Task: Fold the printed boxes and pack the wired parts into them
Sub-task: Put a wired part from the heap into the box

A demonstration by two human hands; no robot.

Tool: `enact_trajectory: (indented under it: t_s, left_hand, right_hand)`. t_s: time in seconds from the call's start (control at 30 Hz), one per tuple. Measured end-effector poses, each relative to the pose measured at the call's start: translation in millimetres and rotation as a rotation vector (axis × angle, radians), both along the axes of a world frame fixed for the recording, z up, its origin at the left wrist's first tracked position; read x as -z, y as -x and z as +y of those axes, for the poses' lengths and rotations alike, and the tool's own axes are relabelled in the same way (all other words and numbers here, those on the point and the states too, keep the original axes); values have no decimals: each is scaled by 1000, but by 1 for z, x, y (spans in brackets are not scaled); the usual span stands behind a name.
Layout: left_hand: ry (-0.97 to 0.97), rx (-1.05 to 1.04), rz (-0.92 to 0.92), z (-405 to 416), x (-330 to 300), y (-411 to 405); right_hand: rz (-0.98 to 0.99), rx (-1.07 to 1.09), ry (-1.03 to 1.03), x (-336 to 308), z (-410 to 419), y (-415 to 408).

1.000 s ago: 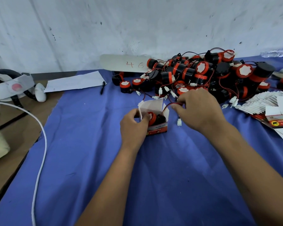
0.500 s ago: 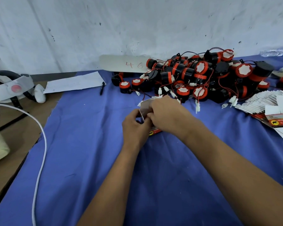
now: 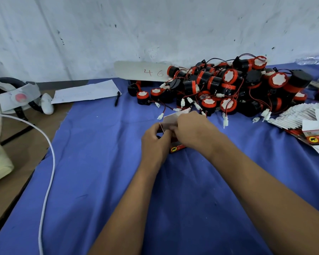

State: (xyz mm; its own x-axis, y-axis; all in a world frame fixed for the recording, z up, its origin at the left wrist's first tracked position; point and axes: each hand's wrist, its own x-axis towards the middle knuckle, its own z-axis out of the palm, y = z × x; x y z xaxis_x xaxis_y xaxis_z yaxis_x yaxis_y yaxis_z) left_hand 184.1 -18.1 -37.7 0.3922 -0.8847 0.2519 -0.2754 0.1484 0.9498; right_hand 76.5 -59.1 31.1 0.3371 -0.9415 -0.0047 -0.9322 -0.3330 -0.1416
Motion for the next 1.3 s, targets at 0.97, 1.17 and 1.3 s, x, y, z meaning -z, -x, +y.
enact_trajectory:
  t_s: [0.97,1.17,1.3]
  left_hand:
    - [-32,-109,-61,-11,12,16]
    - [-83,-95,40,-14,9,14]
    - [-76,-99,26,-14,9,14]
  right_hand:
    - [33,-92,-123,-24,0,24]
    - [-259,-106,69,-51,5,56]
    - [-312,-184,14,-54,11,57]
